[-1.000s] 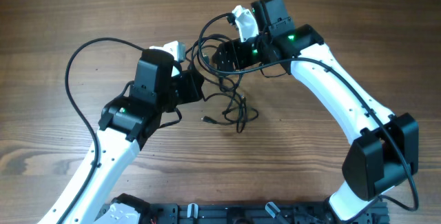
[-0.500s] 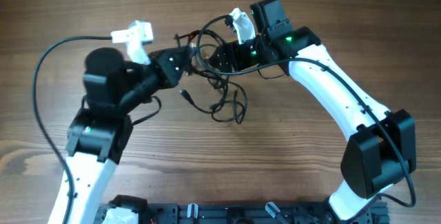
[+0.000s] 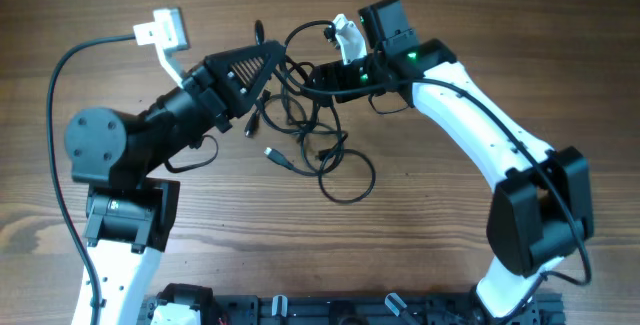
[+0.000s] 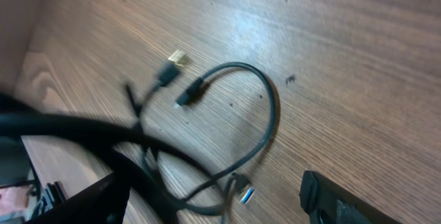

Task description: Untangle cables

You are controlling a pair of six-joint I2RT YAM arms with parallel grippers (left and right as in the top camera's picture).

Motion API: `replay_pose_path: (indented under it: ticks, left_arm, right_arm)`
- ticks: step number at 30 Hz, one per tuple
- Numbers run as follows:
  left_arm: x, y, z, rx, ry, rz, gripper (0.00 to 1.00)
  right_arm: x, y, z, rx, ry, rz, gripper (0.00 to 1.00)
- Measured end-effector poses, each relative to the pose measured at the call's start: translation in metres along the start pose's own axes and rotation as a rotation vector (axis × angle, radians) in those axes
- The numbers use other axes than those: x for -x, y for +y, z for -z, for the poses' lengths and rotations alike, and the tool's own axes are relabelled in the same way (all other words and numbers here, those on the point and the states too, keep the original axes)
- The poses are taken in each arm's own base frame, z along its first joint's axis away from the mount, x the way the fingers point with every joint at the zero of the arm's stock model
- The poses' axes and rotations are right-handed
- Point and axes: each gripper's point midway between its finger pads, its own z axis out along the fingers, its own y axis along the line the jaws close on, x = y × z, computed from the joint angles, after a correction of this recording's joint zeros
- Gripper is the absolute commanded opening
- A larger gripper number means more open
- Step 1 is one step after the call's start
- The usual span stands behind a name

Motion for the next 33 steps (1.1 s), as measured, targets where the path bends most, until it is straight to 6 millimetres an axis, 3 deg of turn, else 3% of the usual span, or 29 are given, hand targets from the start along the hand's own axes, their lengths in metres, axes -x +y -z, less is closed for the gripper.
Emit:
replay_pose_path:
  ticks: [4,8,14,20,22,24,25,26,28,31,33]
  left_arm:
    - [0.021,0.005,0.012,0.018,-0.064,0.113,0.04]
    - [0.054,0.007,0.032,0.016,-0.176,0.265,0.04]
    - [0.086,0.007,0.057,-0.016,-0.300,0.477,0.04]
    - [0.109,0.016,0.077,-0.015,-0.416,0.582,0.04]
    - [0.097,0.034,0.074,0.068,-0.388,0.599,0.04]
    - [0.071,0.075,0.074,0.240,-0.356,0.719,0.04]
    - [0.047,0.106,0.078,0.363,-0.327,0.788,0.04]
    - [0.026,0.131,0.087,0.485,-0.321,0.866,0.04]
    - [-0.010,0.178,0.109,0.704,-0.326,0.973,0.04]
    - [-0.017,0.209,0.119,0.812,-0.338,0.992,0.04]
    - [-0.017,0.220,0.120,0.839,-0.343,0.997,0.04]
  right_arm:
    - [-0.004,-0.006,-0.009,0.001,0.017,-0.029,0.73]
    - [0.001,-0.014,-0.013,-0.036,-0.003,-0.076,0.68]
    - [-0.027,-0.066,-0.042,-0.217,0.072,-0.292,0.68]
    - [-0.025,-0.101,-0.028,-0.264,0.046,-0.395,0.75]
    - [-0.020,-0.093,-0.027,-0.165,0.053,-0.325,0.76]
    - [-0.022,-0.074,-0.028,-0.052,0.080,-0.253,0.76]
    - [-0.020,-0.059,-0.024,0.013,0.083,-0.206,0.76]
    - [-0.018,-0.050,-0.019,0.039,0.079,-0.185,0.77]
    - [-0.002,-0.020,0.014,0.091,0.017,-0.108,0.77]
    - [0.001,0.026,0.063,0.161,-0.028,0.016,0.78]
    - [-0.013,0.043,0.066,0.194,0.019,0.073,0.78]
